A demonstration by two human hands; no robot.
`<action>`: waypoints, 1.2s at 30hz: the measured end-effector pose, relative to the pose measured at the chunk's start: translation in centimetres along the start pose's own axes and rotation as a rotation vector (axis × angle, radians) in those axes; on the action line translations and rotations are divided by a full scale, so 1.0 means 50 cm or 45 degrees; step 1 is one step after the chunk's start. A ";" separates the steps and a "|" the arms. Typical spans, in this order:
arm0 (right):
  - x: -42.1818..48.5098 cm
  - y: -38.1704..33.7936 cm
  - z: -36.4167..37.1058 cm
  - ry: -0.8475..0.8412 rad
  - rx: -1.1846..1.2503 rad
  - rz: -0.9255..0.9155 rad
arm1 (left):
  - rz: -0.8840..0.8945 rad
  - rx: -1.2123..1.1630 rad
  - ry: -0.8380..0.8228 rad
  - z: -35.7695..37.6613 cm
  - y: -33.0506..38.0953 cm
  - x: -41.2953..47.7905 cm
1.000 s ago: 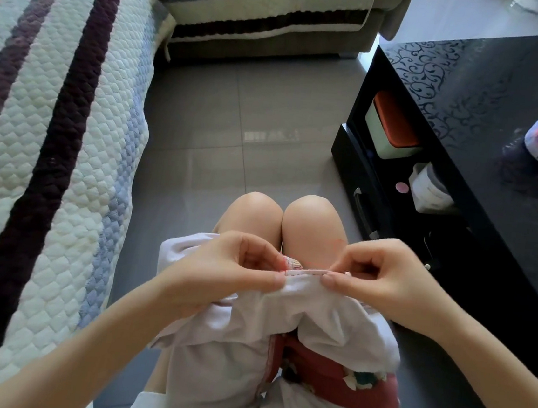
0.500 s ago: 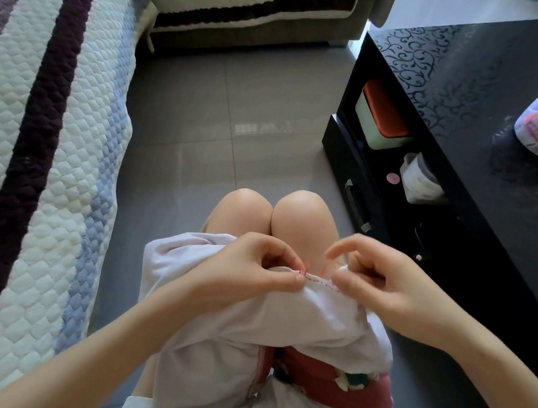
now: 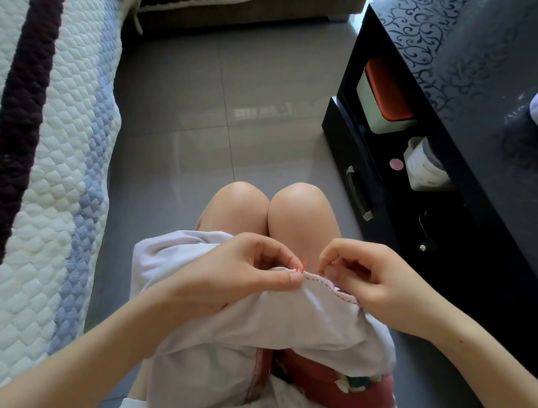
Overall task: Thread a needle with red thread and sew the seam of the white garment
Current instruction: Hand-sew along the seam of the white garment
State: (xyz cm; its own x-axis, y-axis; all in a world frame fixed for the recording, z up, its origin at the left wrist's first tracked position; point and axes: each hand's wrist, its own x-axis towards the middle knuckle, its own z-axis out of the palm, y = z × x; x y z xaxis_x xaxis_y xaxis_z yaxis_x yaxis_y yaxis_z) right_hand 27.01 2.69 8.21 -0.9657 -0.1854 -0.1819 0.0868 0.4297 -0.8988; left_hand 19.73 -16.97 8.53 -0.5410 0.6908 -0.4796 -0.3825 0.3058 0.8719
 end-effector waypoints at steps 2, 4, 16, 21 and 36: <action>0.002 0.000 0.000 -0.016 0.006 -0.005 | -0.007 -0.015 -0.013 -0.001 -0.001 0.001; 0.003 0.002 0.001 -0.026 0.015 0.002 | -0.003 -0.030 -0.032 -0.003 -0.001 0.002; 0.005 0.000 0.011 -0.041 0.155 0.025 | 0.029 -0.050 -0.073 -0.007 -0.006 0.000; 0.004 0.002 0.017 -0.029 0.261 0.013 | 0.030 -0.036 -0.070 -0.007 -0.004 -0.003; -0.003 0.014 0.016 0.143 -0.021 -0.096 | 0.122 -0.160 0.021 -0.003 0.009 -0.011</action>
State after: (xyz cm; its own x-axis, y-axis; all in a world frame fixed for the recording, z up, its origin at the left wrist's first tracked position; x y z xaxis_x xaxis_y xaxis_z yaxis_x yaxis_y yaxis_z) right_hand 27.42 2.35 7.28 -0.9907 -0.1182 -0.0674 0.0097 0.4331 -0.9013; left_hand 19.76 -17.30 9.19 -0.5912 0.7021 -0.3969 -0.4186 0.1535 0.8951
